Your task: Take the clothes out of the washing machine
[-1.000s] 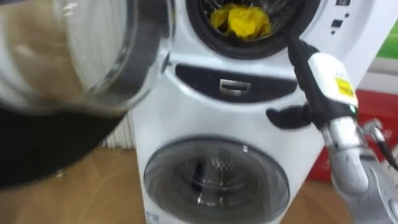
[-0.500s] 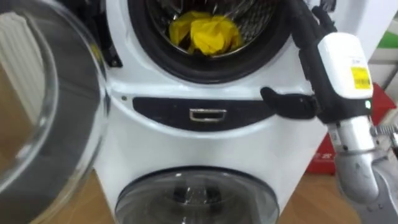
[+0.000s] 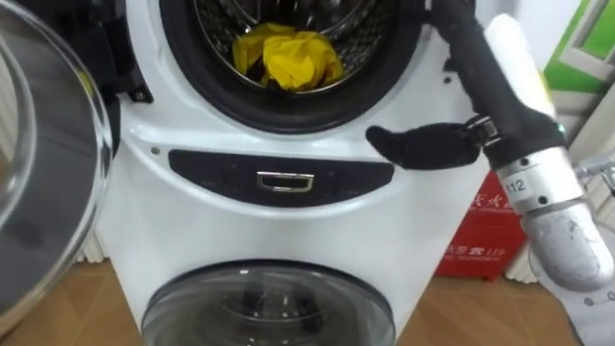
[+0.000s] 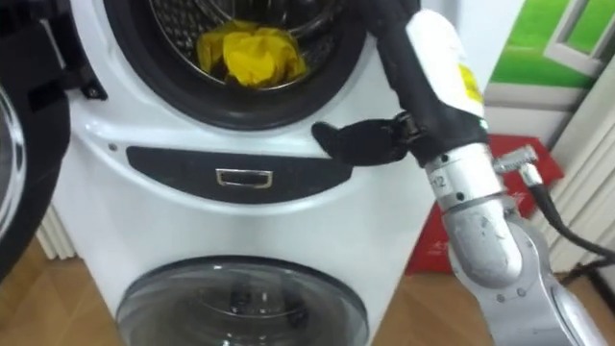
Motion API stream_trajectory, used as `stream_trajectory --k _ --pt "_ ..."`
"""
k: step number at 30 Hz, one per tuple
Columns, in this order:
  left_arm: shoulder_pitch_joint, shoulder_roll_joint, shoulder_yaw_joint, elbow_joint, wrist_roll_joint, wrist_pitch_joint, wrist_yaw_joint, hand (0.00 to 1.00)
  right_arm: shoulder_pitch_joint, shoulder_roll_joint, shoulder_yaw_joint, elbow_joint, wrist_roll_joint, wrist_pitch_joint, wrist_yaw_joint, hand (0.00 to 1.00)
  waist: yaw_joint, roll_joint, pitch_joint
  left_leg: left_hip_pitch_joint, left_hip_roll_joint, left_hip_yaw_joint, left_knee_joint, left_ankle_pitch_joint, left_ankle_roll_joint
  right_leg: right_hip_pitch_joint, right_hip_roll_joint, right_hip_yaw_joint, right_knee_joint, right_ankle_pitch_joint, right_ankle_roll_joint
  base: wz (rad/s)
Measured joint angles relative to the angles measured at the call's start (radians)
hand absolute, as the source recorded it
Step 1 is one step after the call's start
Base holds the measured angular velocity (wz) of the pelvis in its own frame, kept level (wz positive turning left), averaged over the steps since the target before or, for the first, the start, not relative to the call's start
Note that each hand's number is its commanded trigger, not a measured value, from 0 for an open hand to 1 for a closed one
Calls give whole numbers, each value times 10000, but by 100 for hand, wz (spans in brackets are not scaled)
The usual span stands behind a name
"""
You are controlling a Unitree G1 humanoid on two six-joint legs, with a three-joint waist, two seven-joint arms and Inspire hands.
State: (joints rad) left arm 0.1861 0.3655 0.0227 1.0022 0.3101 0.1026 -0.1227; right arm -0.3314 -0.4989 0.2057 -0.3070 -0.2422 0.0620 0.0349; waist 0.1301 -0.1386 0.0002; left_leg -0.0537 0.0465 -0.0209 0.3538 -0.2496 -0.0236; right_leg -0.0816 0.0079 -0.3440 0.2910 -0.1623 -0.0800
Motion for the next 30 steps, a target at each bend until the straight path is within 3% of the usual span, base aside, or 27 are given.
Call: stream_trajectory --k 4,6,9,11,16,24,28,30 --pt "-26 56 -62 -307 59 198 -51 0 -236 -159 62 -55 272 351 567 0 86 -63 -41 -62 140 -107 -10 -1 0 99 5 -537 -183 28 57 10" --pt "-80 56 -58 -403 60 297 -88 0 -342 -165 304 -58 404 608 1449 0 113 -73 -53 -165 148 -89 -9 0 -1 103 -25 -676 -183 -12 118 24" --pt "-238 13 -54 -418 74 390 -189 0 -367 -148 2036 263 522 1188 3471 0 422 -83 -67 -351 187 -82 82 1 -7 99 -45 -882 -183 -68 107 25" --pt "-230 -26 -40 -377 77 405 -216 0 -365 -177 2465 264 738 1327 4374 0 624 -72 -60 -382 206 -82 84 8 -23 97 -51 -920 -193 -70 104 10" --pt "-31 -28 120 -349 65 444 -273 0 -368 -289 2415 89 1688 1279 5800 0 901 -15 -48 -265 178 -234 18 312 -294 354 -68 -1047 -247 -77 110 14" --pt "-224 -22 99 27 -38 405 -167 0 -368 -155 2402 -345 2073 984 6958 0 762 1 -36 157 -152 -461 -119 193 5 884 -192 -964 -392 -192 368 13" --pt "-267 -21 -175 8 -44 360 -152 0 -368 -165 2398 -584 2096 975 7305 0 712 104 50 402 -261 -480 -402 128 118 1048 -240 -910 -538 -242 455 1" --pt "-250 -24 -290 26 -37 203 -144 0 -367 -154 2400 -653 2065 763 7446 0 708 148 125 672 -303 -470 -695 121 142 1215 -227 -732 -634 -242 423 -2"
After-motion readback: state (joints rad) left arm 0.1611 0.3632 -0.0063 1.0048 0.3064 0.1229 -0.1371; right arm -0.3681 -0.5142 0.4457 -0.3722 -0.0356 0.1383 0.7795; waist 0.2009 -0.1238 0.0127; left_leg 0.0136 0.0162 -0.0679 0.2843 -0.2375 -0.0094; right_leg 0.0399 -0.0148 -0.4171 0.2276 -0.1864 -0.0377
